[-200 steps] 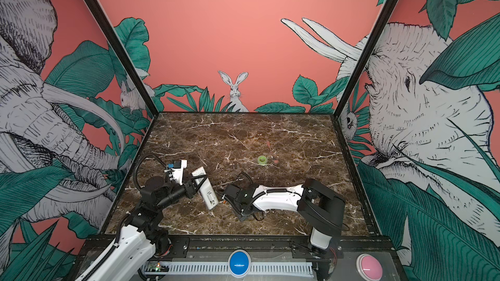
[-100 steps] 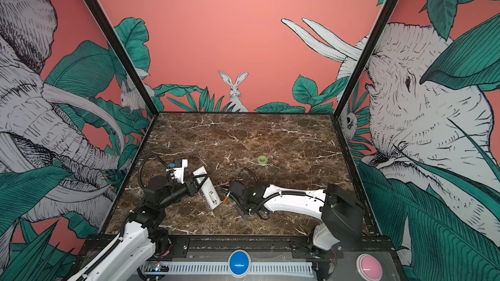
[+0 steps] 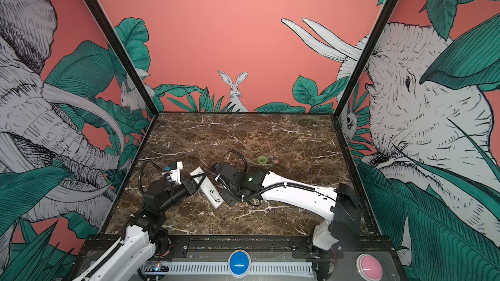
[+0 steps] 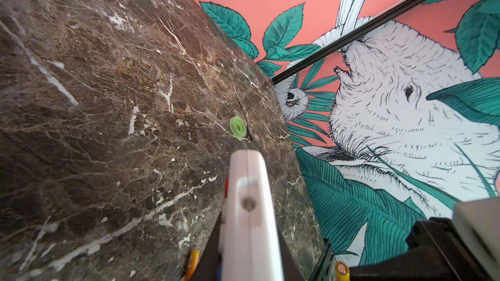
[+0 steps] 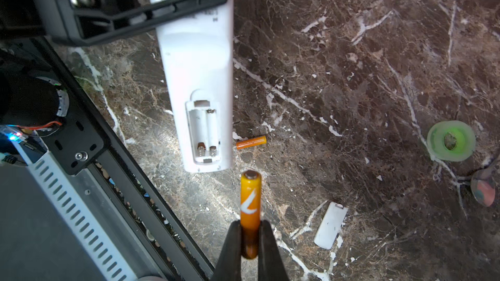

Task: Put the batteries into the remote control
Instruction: 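Carry the battery with the right gripper over the remote's open compartment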

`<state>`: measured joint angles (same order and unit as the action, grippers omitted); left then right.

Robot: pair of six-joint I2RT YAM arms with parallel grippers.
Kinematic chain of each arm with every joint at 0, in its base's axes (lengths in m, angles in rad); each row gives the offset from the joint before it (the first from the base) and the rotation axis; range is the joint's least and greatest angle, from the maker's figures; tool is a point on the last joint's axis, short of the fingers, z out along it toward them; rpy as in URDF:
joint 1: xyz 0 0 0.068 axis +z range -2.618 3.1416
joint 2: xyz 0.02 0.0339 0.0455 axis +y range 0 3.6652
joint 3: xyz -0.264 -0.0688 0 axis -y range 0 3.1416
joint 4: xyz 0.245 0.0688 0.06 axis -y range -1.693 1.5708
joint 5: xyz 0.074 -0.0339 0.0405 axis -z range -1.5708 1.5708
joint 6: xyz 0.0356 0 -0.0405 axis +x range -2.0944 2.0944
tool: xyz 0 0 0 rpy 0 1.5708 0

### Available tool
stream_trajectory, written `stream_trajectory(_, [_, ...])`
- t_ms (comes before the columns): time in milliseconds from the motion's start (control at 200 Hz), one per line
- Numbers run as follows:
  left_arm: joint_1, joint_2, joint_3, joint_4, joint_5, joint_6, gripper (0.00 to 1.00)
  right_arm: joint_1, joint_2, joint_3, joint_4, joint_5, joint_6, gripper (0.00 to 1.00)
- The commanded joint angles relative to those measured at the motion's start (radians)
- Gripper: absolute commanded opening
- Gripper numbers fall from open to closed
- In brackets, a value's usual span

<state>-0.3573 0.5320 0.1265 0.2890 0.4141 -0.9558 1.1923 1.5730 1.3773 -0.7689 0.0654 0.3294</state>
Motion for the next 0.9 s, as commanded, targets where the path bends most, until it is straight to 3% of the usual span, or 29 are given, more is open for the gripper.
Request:
stream_trajectory(0, [0.004, -0.042, -0.014, 0.01, -0.038, -0.066, 0.0, 0.006, 0.055, 0.058, -0.085, -0.042, -0.024, 0.0])
stream_trajectory(480, [0.005, -0.053, -0.036, 0.025, -0.043, -0.137, 0.0, 0.016, 0.165, 0.172, -0.09, -0.138, -0.001, 0.0])
stream_trajectory(890, [0.004, -0.048, -0.041, 0.047, -0.034, -0.155, 0.0, 0.016, 0.162, 0.091, -0.016, -0.136, 0.046, 0.0])
